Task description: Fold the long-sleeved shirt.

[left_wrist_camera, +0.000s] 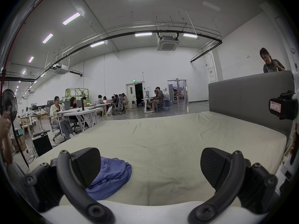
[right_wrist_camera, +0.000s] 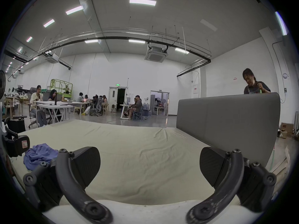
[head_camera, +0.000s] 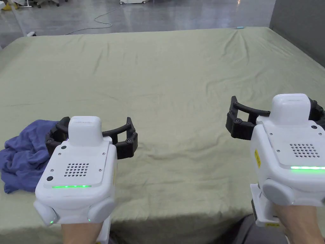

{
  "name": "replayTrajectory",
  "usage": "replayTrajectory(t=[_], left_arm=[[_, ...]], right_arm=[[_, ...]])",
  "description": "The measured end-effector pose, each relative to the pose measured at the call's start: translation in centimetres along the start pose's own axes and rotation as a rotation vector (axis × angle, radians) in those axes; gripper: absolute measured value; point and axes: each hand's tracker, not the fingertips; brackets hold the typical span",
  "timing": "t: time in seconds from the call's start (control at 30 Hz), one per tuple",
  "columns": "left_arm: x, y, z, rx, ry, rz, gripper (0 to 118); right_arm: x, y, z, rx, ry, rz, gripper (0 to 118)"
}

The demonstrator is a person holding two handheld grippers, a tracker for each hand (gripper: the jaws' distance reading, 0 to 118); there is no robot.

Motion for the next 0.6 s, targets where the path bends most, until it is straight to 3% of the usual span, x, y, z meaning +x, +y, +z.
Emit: replayTrajectory(t=[0.6], left_arm=[[0.31, 0.20, 0.45, 0.015, 0.006, -0.007, 118]], right_arm=[[0.34, -0.04, 0.12, 0.000, -0.015, -0.004, 118]])
